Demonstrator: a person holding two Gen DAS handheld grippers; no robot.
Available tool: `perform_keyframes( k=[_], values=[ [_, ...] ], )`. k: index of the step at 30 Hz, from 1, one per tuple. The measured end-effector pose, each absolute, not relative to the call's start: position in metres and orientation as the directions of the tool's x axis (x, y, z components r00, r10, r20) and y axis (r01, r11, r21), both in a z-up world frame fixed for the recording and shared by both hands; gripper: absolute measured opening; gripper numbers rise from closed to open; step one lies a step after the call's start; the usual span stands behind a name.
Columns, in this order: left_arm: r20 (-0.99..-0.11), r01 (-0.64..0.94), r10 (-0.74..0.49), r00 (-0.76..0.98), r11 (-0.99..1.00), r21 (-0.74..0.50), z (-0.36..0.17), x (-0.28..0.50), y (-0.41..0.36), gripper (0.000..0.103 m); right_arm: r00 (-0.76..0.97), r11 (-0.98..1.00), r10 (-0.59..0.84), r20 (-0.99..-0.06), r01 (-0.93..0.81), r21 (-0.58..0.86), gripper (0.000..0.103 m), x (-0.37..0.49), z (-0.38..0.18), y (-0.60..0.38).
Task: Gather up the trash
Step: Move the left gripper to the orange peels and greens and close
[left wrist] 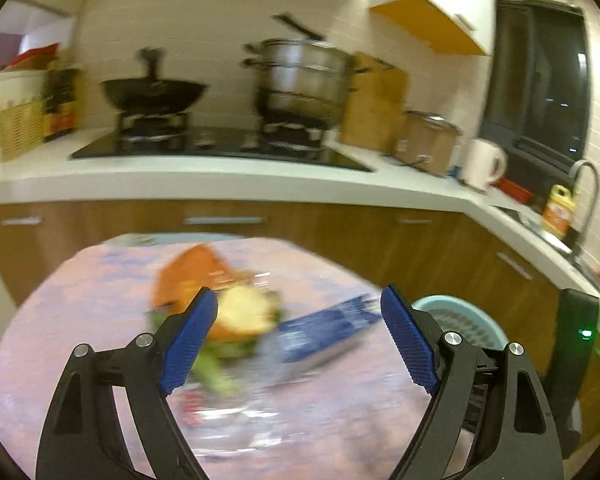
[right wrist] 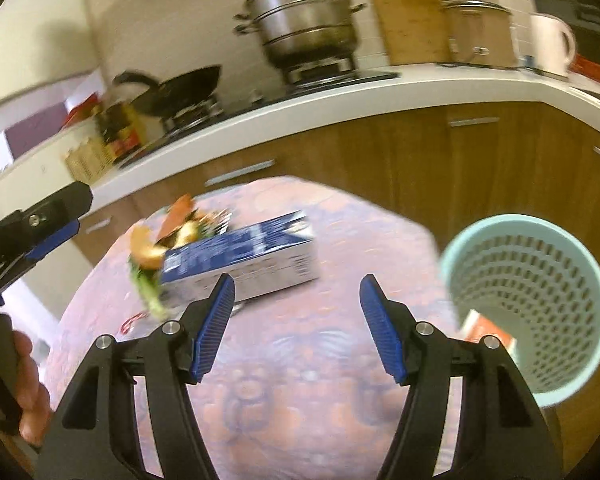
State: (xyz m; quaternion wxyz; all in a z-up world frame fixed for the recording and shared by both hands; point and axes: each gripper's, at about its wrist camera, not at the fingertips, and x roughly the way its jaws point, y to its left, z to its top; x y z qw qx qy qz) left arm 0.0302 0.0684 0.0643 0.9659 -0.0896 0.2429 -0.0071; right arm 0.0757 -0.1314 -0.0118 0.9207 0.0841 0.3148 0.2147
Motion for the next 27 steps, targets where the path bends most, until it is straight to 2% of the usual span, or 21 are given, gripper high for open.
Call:
perform_keyframes(
  k=[4, 8, 11, 17, 20, 25, 27],
  values=[
    [-0.565, -0.116, 0.019, 0.825, 0.984, -0.136, 0.041, 0.039, 0.103, 0.078, 0.69, 0.893, 0.45, -0.567, -0.355, 0.278, 0.061, 0.079, -0.025, -0.111],
    [-0.662, -0.098, -0.007, 0.749, 0.988, -0.122, 0.016, 0.058, 0.112, 0.074, 0.673, 0.895, 0.446, -0.59, -0.342, 0.287, 0.061, 0.087, -0.034, -0.111],
    [-0.679, -0.064, -0.031, 0.733, 0.991, -0.115, 0.009, 0.066, 0.105, 0.074, 0.667, 0.897, 0.441, -0.601, -0.332, 0.291, 0.061, 0.089, -0.037, -0.111],
    [-0.728, -0.054, 0.022, 0.685, 0.998, -0.02, -0.006, 0.099, 0.095, 0.074, 0.677, 0.899, 0.435, -0.593, -0.354, 0.256, 0.061, 0.083, -0.035, -0.104],
    [-0.725, -0.048, 0.053, 0.686, 0.998, 0.028, -0.007, 0.106, 0.089, 0.074, 0.673, 0.896, 0.442, -0.593, -0.356, 0.265, 0.061, 0.084, -0.035, -0.105],
    [-0.715, -0.052, 0.057, 0.697, 0.998, 0.029, -0.005, 0.113, 0.089, 0.074, 0.651, 0.883, 0.469, -0.597, -0.351, 0.312, 0.061, 0.09, -0.038, -0.11],
    [-0.707, -0.052, 0.056, 0.705, 0.998, 0.027, -0.004, 0.111, 0.089, 0.071, 0.647, 0.879, 0.476, -0.596, -0.35, 0.323, 0.061, 0.091, -0.039, -0.112]
  ],
)
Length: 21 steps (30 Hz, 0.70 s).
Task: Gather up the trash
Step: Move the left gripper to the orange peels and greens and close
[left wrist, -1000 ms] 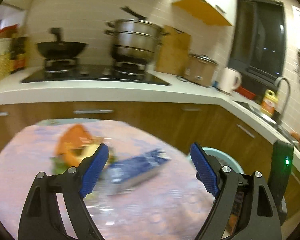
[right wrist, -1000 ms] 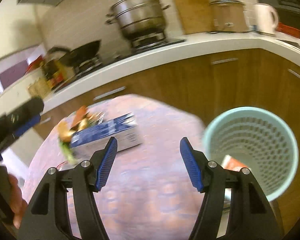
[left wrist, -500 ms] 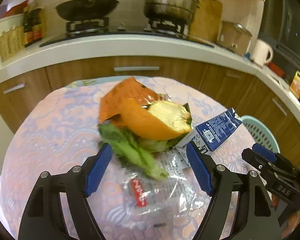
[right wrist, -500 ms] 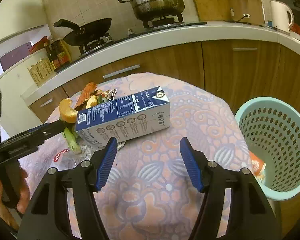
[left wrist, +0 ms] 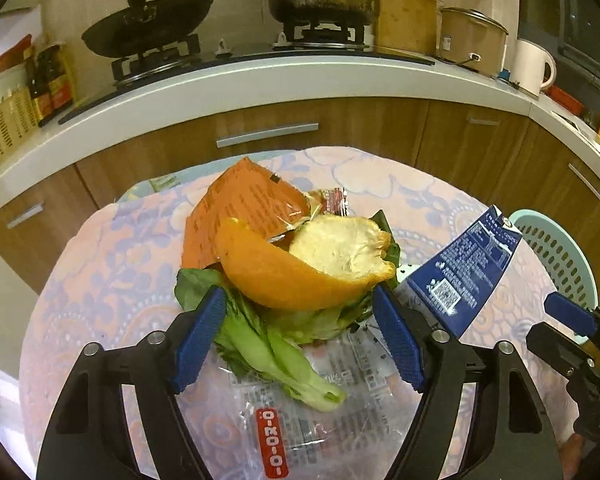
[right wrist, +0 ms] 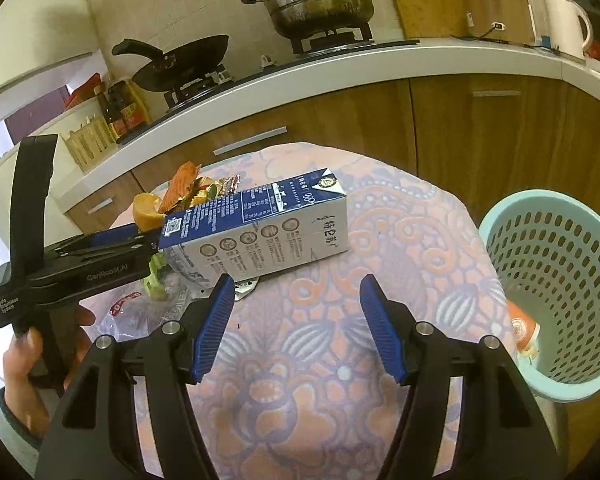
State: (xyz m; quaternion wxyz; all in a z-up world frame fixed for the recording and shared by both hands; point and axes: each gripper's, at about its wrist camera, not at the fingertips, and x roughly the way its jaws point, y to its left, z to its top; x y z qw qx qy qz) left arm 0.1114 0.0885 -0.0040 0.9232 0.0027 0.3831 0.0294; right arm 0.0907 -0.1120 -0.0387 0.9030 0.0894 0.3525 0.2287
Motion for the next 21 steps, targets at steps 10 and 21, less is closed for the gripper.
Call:
perform_keyframes(
  k=[10, 21],
  values=[
    [-0.693, -0.071, 0.021, 0.721, 0.996, -0.044, 0.0, 0.112, 0.107, 0.029, 0.636, 0.874, 0.485, -0.6, -0.359, 0.327, 0.061, 0.091, -0.04, -0.11],
    [-0.664, -0.061, -0.126, 0.737, 0.966, -0.251, 0.01, 0.101, 0.127, 0.075, 0.627, 0.869, 0.495, -0.602, -0.366, 0.334, 0.061, 0.092, -0.041, -0.11]
  ],
)
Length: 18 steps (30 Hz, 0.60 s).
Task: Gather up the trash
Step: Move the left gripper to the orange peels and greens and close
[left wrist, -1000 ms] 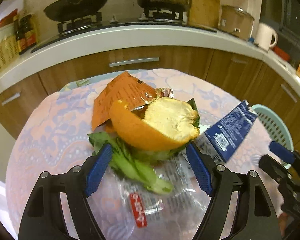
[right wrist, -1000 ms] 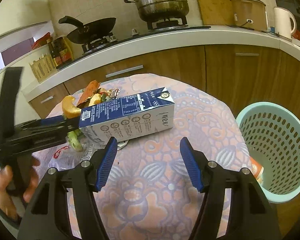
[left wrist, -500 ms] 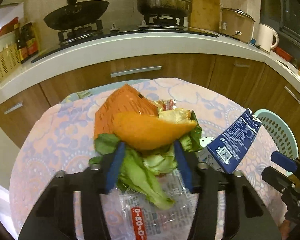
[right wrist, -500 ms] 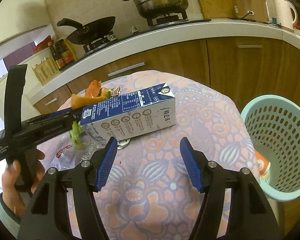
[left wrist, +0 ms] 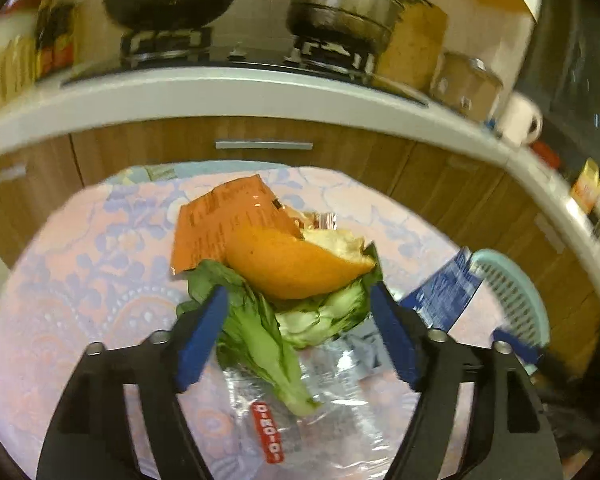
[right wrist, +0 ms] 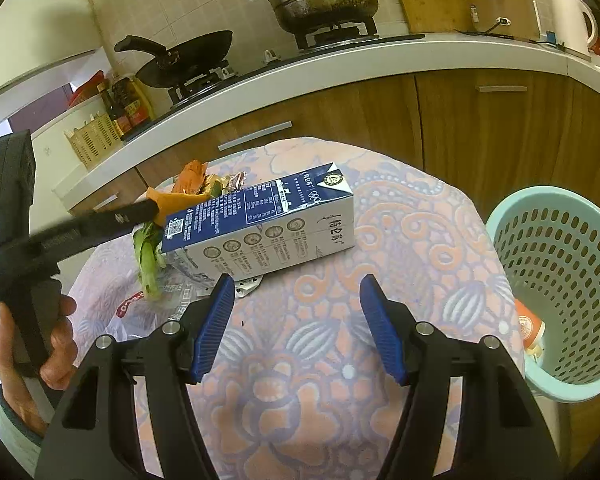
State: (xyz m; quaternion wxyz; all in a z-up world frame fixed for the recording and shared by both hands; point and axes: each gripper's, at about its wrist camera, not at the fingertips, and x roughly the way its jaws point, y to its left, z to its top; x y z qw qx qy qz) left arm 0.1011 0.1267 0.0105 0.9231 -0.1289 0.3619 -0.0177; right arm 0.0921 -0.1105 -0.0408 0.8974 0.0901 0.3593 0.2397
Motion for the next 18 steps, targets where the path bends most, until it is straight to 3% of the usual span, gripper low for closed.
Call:
perform_keyframes(
  k=[5, 9, 13, 15, 17, 18],
  values=[
    [-0.637, -0.098, -0.192, 0.747, 0.915, -0.391, 0.011, 0.105, 0.14, 0.076, 0.618, 0.864, 0.503, -0.603, -0.371, 0.34, 0.061, 0.093, -0.042, -0.11],
    [-0.672, -0.159, -0.162, 0.723, 0.907, -0.389, 0.005, 0.126, 0.136, 0.076, 0.619, 0.867, 0.498, -0.607, -0.376, 0.327, 0.061, 0.093, -0.041, -0.107],
    [-0.692, -0.195, -0.119, 0.712, 0.914, -0.357, -0.004, 0.135, 0.128, 0.066, 0.62, 0.865, 0.502, -0.603, -0.379, 0.329, 0.061, 0.092, -0.041, -0.107],
    [-0.687, -0.197, -0.091, 0.721, 0.924, -0.329, -0.003, 0.13, 0.125, 0.056, 0.617, 0.862, 0.507, -0.602, -0.378, 0.338, 0.061, 0.093, -0.041, -0.109],
    [-0.691, -0.218, -0.042, 0.721, 0.934, -0.284, -0.003, 0.124, 0.126, 0.022, 0.615, 0.86, 0.511, -0.601, -0.376, 0.345, 0.061, 0.093, -0.042, -0.11],
    [-0.69, -0.22, -0.035, 0.723, 0.935, -0.278, -0.003, 0.121, 0.128, 0.016, 0.616, 0.86, 0.51, -0.601, -0.376, 0.344, 0.061, 0.093, -0.042, -0.111]
  ],
)
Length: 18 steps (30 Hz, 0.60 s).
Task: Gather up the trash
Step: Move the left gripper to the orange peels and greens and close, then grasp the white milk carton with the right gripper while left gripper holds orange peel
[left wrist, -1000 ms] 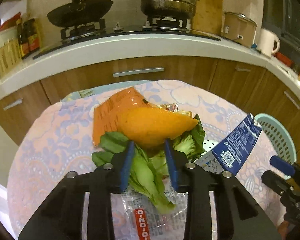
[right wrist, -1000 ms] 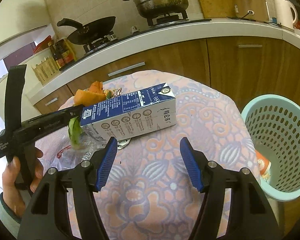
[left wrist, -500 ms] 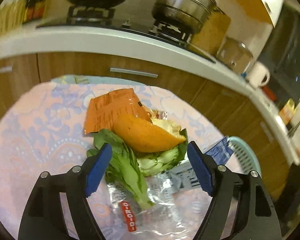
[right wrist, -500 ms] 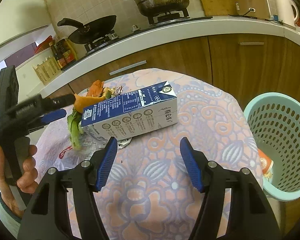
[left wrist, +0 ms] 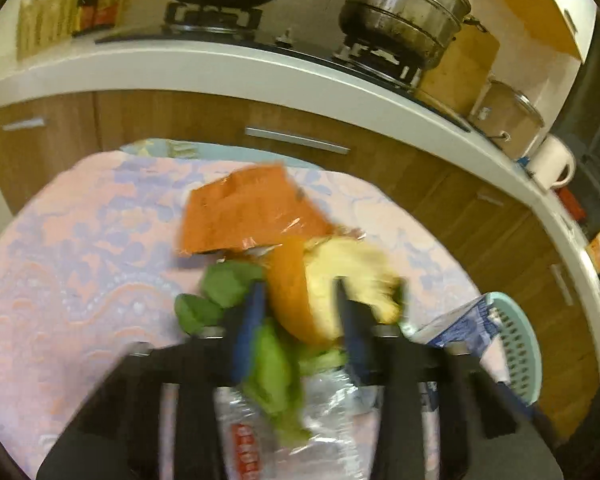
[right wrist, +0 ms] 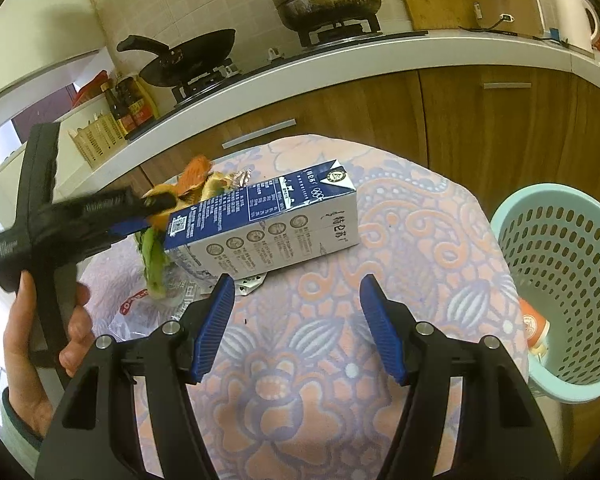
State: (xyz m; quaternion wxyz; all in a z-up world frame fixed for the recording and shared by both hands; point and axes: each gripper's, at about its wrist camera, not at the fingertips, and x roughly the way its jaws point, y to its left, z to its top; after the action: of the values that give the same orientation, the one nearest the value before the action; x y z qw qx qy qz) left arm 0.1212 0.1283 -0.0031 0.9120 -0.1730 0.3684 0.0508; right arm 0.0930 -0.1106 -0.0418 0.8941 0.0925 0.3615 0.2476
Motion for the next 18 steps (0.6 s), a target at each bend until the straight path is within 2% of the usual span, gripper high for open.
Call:
perform_keyframes(
  k=[2, 6, 14, 18],
  values=[
    [-0.674, -0.215, -0.048, 0.737, 0.929, -0.301, -0.004, 0.113, 0.136, 0.005, 0.62, 0.862, 0.507, -0.599, -0.377, 0.34, 0.061, 0.092, -0.041, -0.11],
    [-0.62, -0.194, -0.072, 0.781, 0.916, -0.351, 0.004, 0.096, 0.149, 0.005, 0.631, 0.867, 0.498, -0.594, -0.377, 0.327, 0.061, 0.089, -0.04, -0.11],
    [-0.527, -0.203, -0.035, 0.849, 0.9, -0.386, 0.019, 0.047, 0.173, 0.005, 0.647, 0.866, 0.501, -0.575, -0.376, 0.331, 0.062, 0.085, -0.033, -0.115],
    [-0.499, -0.216, -0.011, 0.866, 0.893, -0.395, 0.013, 0.03, 0.184, 0.006, 0.665, 0.895, 0.445, -0.6, -0.353, 0.273, 0.061, 0.084, -0.03, -0.119]
  ],
)
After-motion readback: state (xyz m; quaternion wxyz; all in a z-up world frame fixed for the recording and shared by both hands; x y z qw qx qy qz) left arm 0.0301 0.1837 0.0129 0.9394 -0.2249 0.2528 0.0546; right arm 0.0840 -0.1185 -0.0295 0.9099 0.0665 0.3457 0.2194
